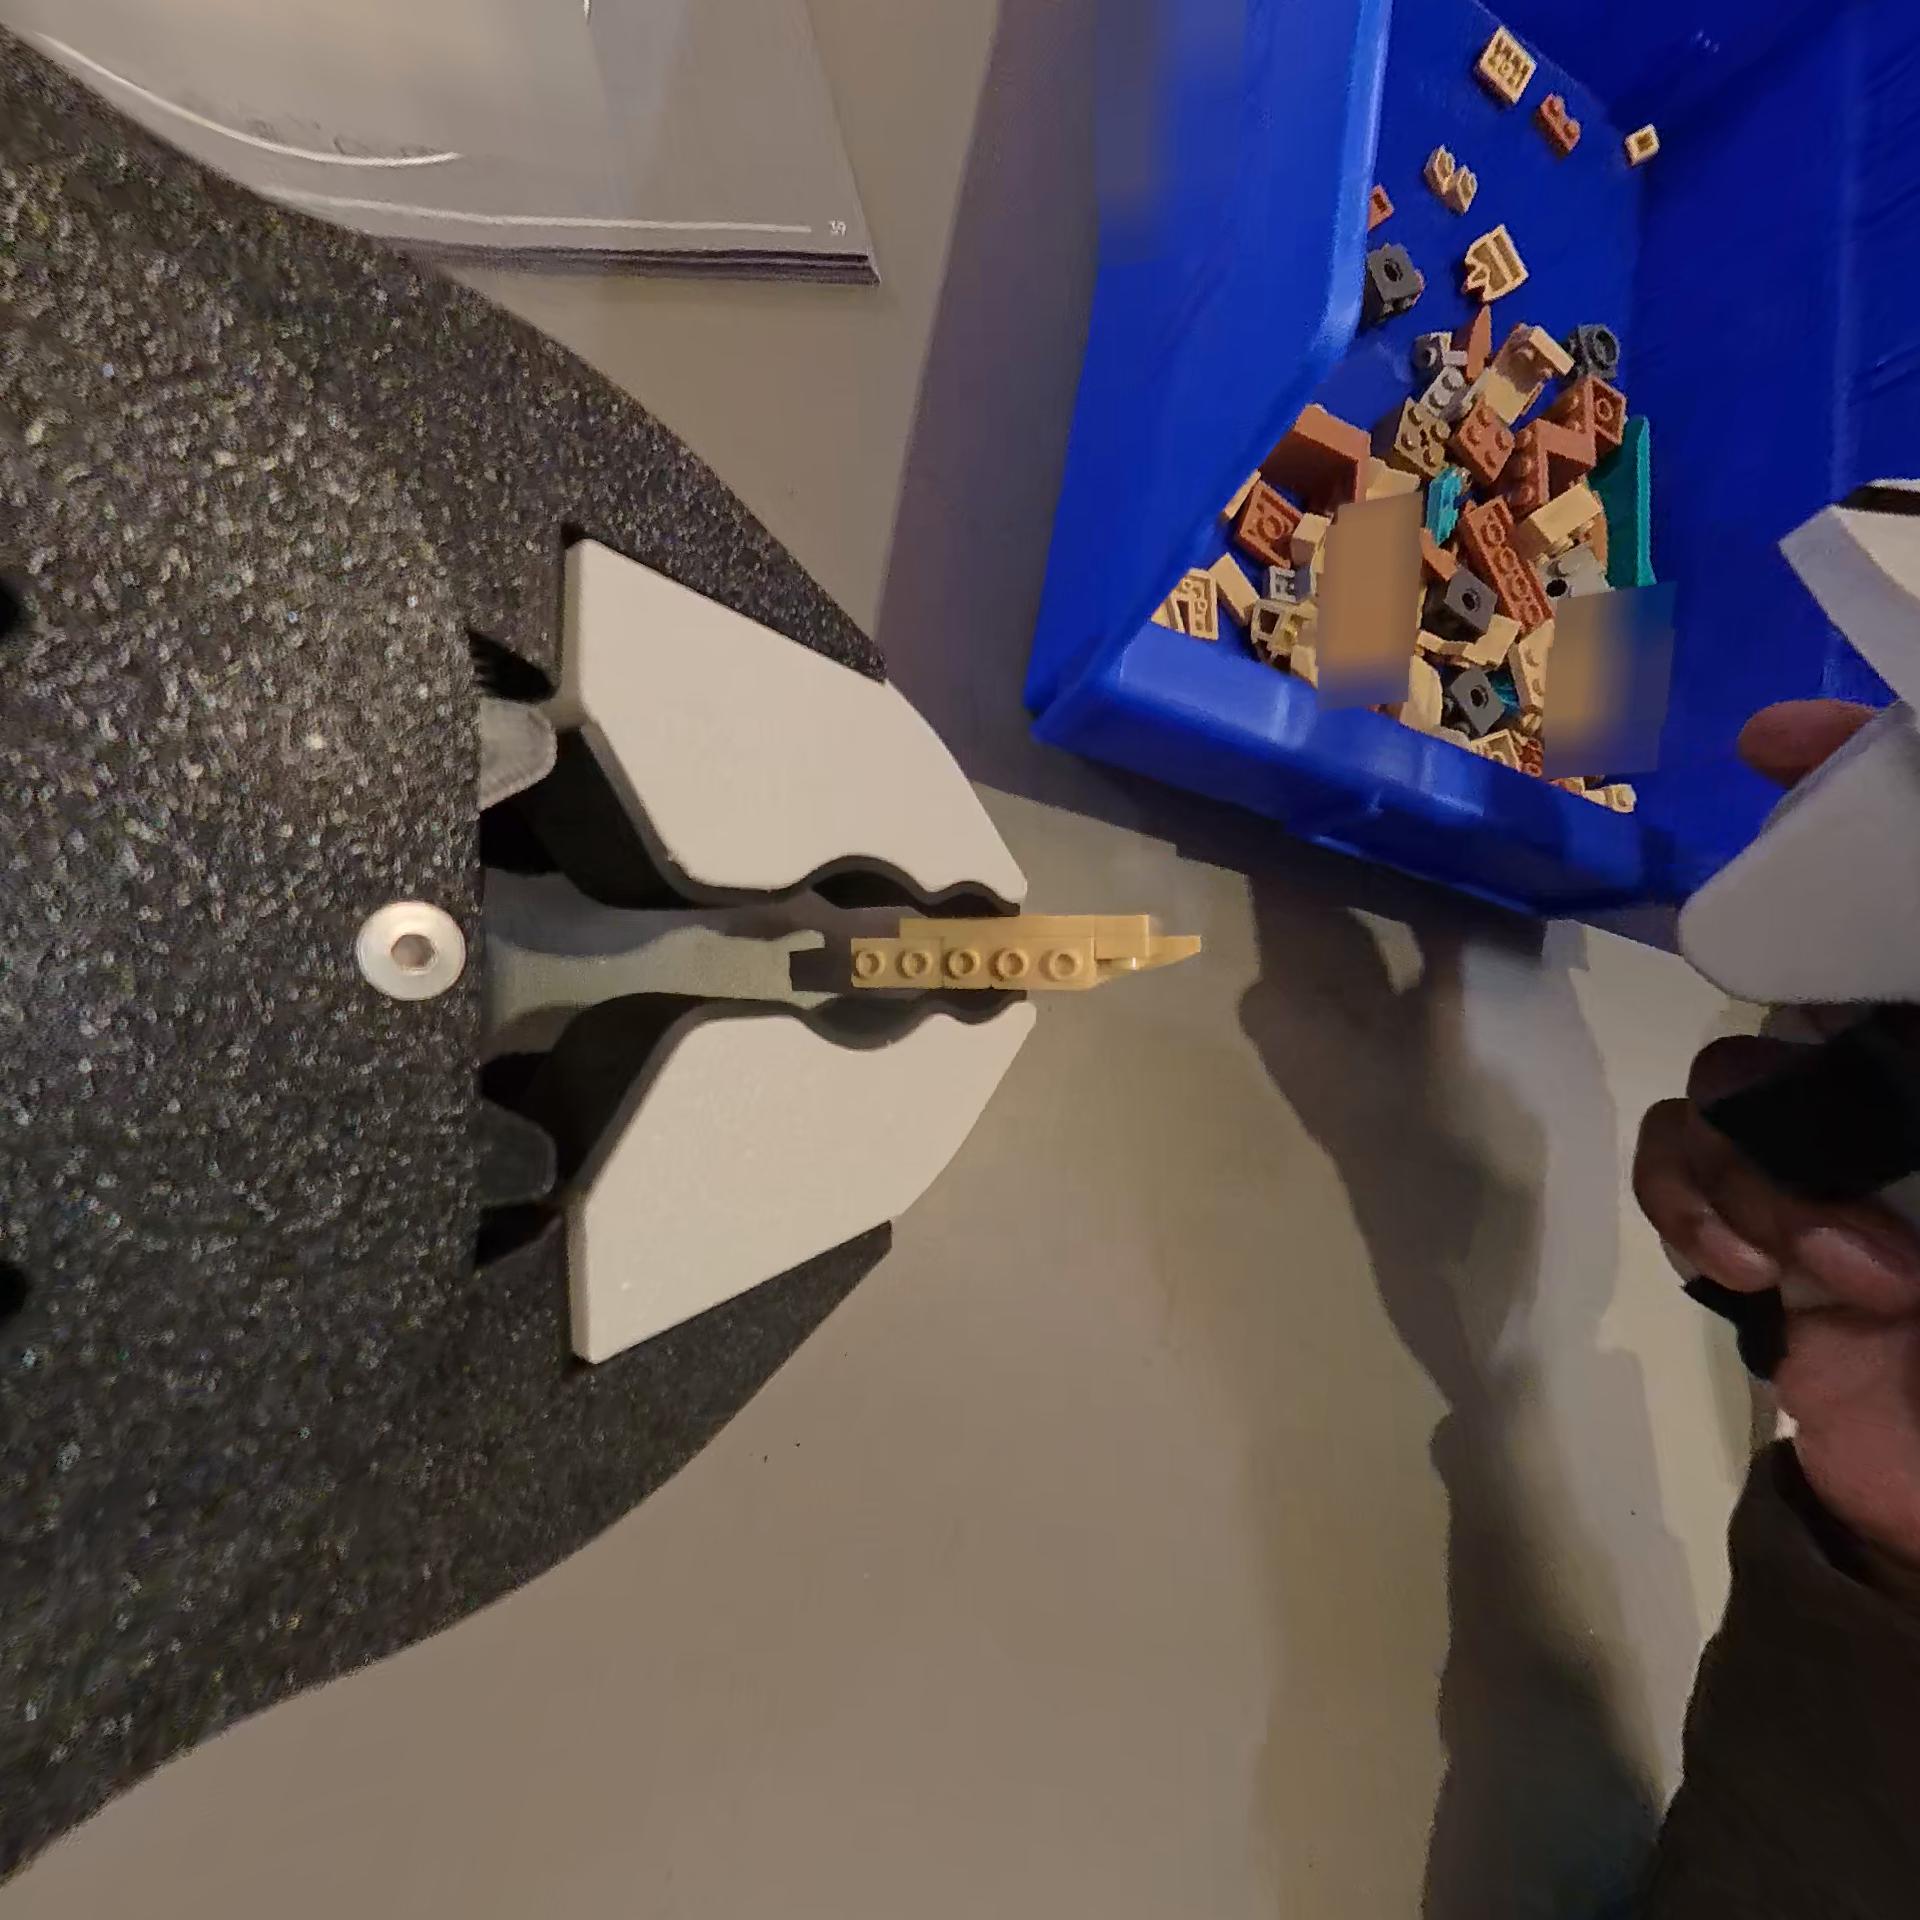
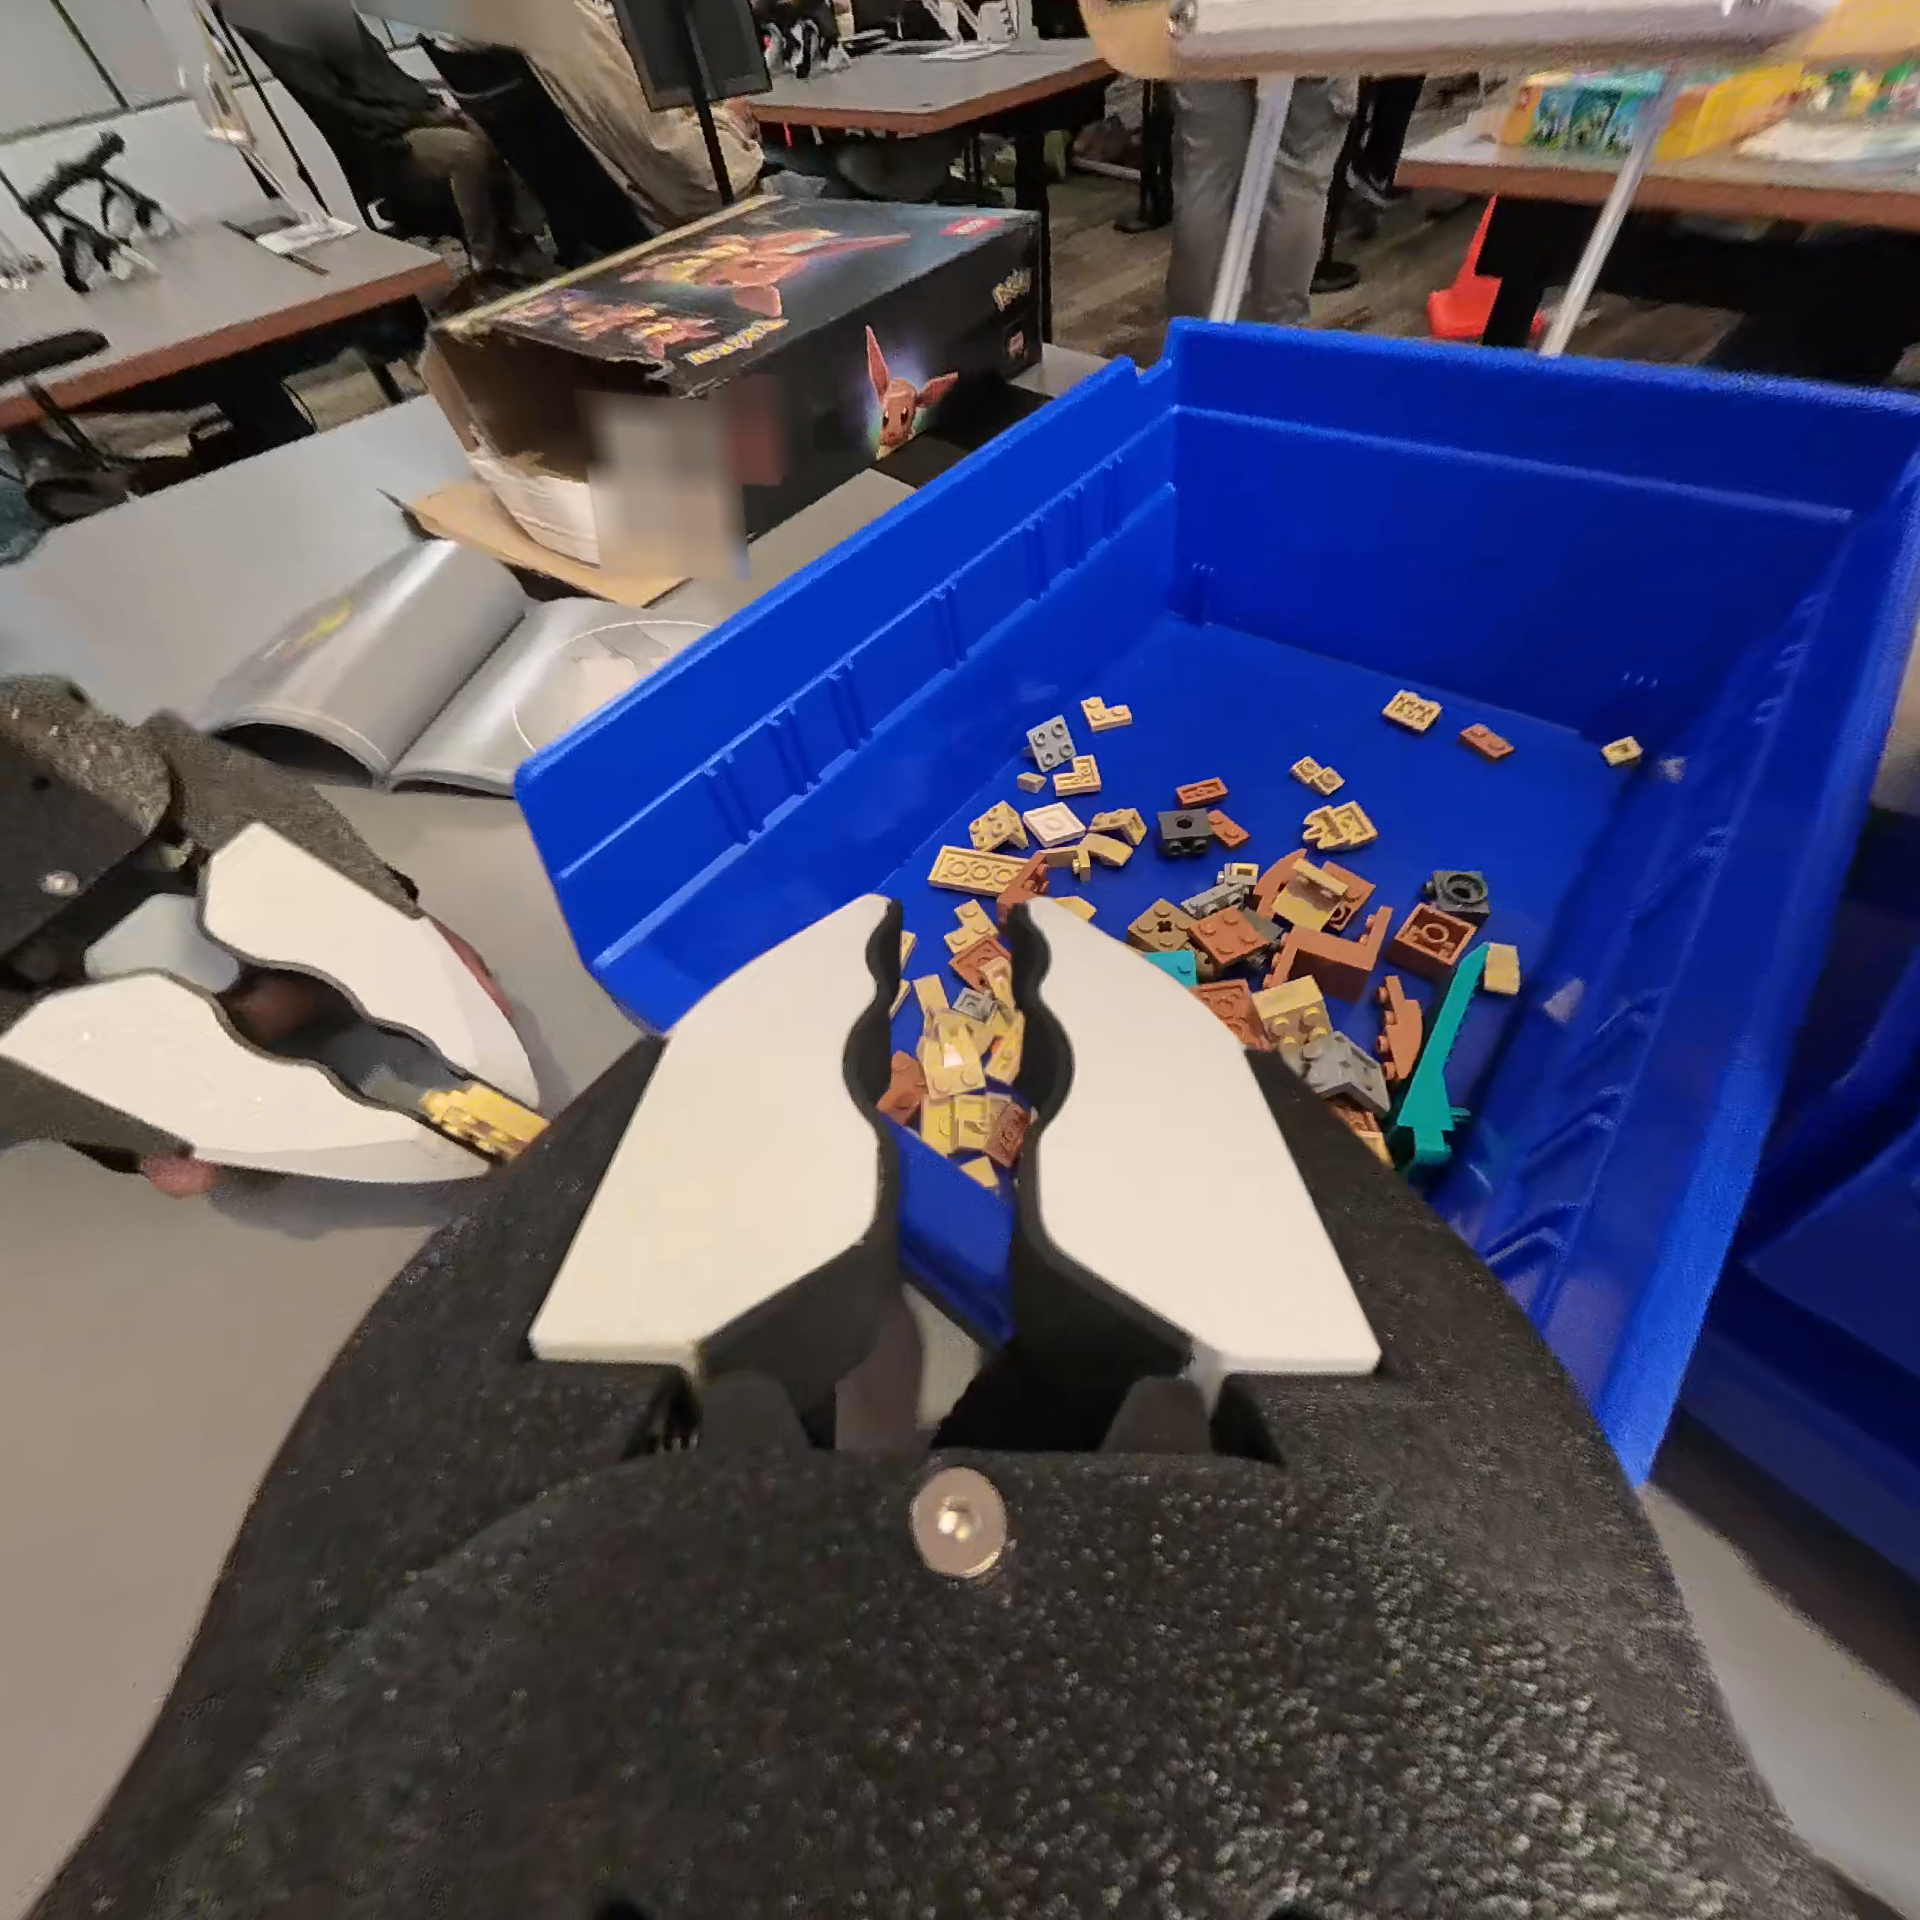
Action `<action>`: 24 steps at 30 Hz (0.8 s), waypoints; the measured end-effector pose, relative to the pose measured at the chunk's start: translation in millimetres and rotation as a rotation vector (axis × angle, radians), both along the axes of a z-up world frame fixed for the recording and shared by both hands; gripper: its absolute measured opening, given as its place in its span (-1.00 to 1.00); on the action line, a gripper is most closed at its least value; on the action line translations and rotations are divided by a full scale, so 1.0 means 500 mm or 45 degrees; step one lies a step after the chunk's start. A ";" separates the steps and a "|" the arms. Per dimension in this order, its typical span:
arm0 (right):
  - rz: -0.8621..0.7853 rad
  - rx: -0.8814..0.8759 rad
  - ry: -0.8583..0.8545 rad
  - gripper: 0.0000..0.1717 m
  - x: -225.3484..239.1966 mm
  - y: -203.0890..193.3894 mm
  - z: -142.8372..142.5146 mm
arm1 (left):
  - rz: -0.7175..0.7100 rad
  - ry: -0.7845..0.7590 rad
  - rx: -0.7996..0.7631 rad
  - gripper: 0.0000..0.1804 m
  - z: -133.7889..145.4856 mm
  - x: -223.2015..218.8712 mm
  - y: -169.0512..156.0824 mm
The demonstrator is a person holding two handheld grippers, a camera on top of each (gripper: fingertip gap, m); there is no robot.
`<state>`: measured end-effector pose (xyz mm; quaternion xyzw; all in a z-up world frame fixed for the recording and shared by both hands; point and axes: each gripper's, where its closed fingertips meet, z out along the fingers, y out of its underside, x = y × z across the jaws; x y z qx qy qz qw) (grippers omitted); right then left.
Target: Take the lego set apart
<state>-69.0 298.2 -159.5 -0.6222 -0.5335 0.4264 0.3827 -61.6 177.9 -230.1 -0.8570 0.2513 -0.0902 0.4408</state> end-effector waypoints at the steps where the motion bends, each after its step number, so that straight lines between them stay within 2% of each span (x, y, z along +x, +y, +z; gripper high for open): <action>1: 0.011 0.043 -0.002 -0.75 0.005 -0.005 0.003 | -0.008 -0.033 -0.013 -0.87 0.000 0.004 -0.002; 5: 0.216 0.223 -0.092 -0.73 0.033 -0.074 -0.011 | -0.067 -0.230 -0.107 -0.87 0.002 0.024 -0.016; 10: 0.566 0.331 -0.280 -0.72 0.065 -0.180 -0.095 | -0.068 -0.313 -0.147 -0.87 0.004 0.024 -0.018; 13: 0.591 0.457 -0.408 -0.70 0.064 -0.186 -0.143 | -0.046 -0.286 -0.162 -0.86 -0.002 0.020 -0.016; 15: 0.615 0.461 -0.437 -0.69 0.063 -0.195 -0.156 | -0.031 -0.240 -0.165 -0.85 -0.008 0.015 -0.015; 20: 0.590 0.465 -0.421 -0.68 0.060 -0.199 -0.150 | 0.046 -0.177 -0.098 -0.67 0.004 -0.002 -0.003; 24: 0.559 0.472 -0.394 -0.68 0.059 -0.201 -0.141 | 0.151 -0.079 0.034 -0.59 0.041 -0.034 0.003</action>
